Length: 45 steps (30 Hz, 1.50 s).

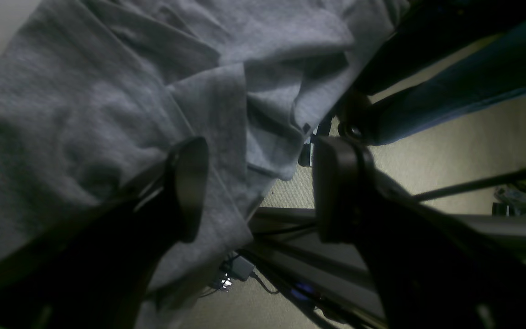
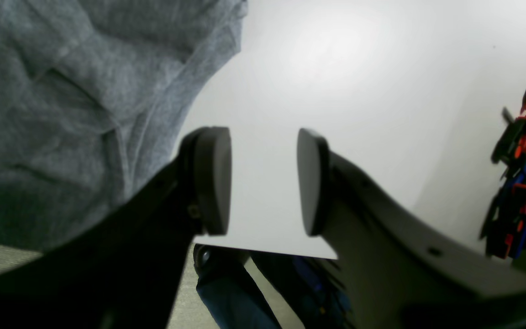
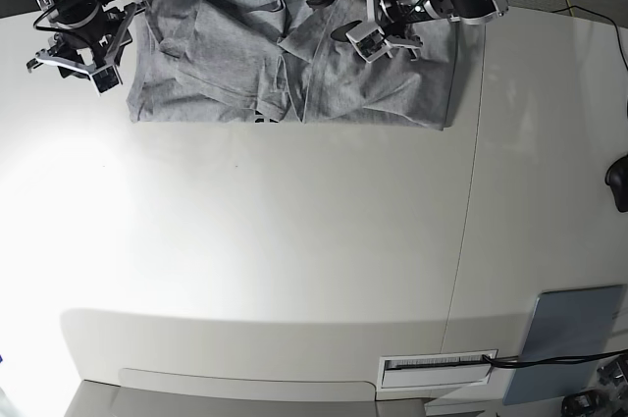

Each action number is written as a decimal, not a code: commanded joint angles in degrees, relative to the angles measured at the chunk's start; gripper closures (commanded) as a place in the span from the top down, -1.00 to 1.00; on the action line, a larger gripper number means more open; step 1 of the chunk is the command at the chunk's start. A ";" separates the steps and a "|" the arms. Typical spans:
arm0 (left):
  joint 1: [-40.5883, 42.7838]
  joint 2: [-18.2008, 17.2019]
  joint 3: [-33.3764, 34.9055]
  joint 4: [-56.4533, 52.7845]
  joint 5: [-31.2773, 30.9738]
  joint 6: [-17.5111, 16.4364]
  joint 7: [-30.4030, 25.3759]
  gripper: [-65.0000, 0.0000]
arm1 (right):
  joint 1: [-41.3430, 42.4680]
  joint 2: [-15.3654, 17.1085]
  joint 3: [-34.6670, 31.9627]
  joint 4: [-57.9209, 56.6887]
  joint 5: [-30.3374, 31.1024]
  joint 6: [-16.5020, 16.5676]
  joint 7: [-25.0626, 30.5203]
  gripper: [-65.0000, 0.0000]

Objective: Fold the T-shirt properly
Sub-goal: 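Press the folded bundle flat with the right gripper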

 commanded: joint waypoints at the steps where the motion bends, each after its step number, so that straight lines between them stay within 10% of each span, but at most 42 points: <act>1: 1.14 -0.04 0.35 0.96 0.20 -1.35 -0.98 0.02 | -0.15 0.68 0.48 0.90 -0.70 -0.31 0.70 -0.26; 8: 1.33 -0.11 3.37 0.92 18.40 -1.35 -10.95 -0.02 | -0.15 0.68 0.48 0.90 -0.70 -0.31 0.96 -0.26; 16: 0.70 -4.20 3.37 0.92 24.98 -1.35 -15.82 -0.02 | -0.17 0.68 0.44 0.90 0.15 -0.20 0.87 -0.26; 19: 0.52 -5.49 2.25 0.92 26.53 6.86 -20.96 -0.02 | -0.20 0.66 0.44 0.90 9.29 2.71 -0.09 -0.26; 23: 0.52 -6.43 -2.43 0.92 26.34 13.27 -25.57 -0.02 | -0.39 -0.83 0.44 0.90 26.62 4.87 -2.36 -0.26; 29: 0.55 -6.56 -11.65 0.92 21.20 13.40 -25.57 -0.02 | -2.25 -8.02 -0.20 0.90 40.54 11.69 -3.23 -0.26; 45: 0.72 -6.56 -23.78 0.92 12.68 11.41 -23.43 -0.02 | -1.88 -18.29 -19.82 -9.01 37.81 1.46 1.33 -0.26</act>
